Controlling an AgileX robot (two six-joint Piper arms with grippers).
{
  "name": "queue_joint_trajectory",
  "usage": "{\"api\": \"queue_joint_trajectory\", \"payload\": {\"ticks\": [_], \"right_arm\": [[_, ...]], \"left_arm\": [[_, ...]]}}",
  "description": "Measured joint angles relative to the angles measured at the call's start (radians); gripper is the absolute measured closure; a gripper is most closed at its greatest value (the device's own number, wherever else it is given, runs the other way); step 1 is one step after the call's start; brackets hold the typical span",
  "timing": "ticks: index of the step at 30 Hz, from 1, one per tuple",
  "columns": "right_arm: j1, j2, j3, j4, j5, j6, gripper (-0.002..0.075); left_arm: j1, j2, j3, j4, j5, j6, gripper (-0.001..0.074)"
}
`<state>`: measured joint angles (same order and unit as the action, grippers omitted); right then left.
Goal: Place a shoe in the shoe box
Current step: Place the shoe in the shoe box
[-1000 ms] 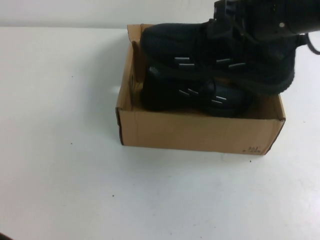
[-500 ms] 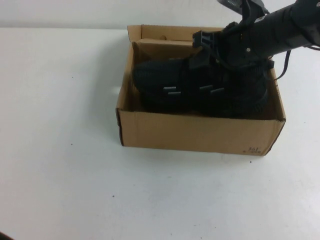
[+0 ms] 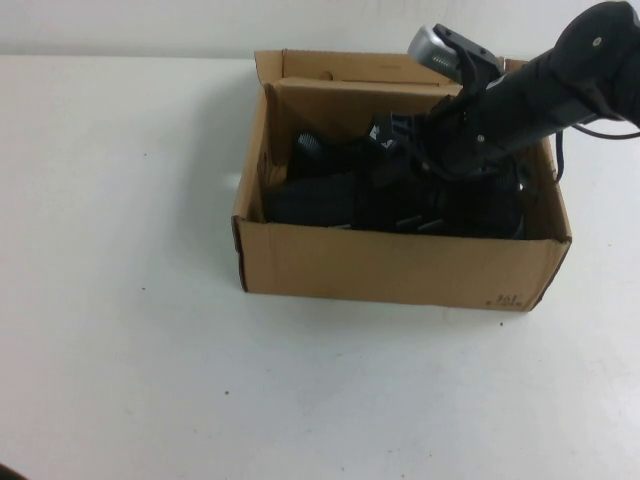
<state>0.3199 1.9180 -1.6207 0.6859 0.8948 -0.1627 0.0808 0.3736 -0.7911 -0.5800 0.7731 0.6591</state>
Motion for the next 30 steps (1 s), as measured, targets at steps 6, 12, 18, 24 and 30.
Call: {"api": "queue_joint_trajectory", "payload": {"ticks": [6,12,18,24,30], "right_arm": [[0.000,0.001,0.000,-0.024,0.021,0.000,0.0621],[0.000,-0.001,0.000,-0.038,0.029,-0.036,0.0231],[0.000,-0.077,0.000,-0.085,0.022,-0.049,0.0151],[0.000,-0.211,0.000,-0.190,0.014,-0.050,0.0195],[0.000,-0.391,0.000,-0.289,0.014,-0.050,0.0281]], "left_arm": [[0.000,0.000,0.000,0.000,0.000,-0.002,0.0736],[0.000,0.000,0.000,0.000,0.000,-0.007,0.0736],[0.000,0.000,0.000,0.000,0.000,-0.009,0.0736],[-0.017,0.000,0.000,0.000,0.000,-0.009,0.0736],[-0.055,0.000,0.000,-0.001,-0.008,-0.009,0.0736]]}}
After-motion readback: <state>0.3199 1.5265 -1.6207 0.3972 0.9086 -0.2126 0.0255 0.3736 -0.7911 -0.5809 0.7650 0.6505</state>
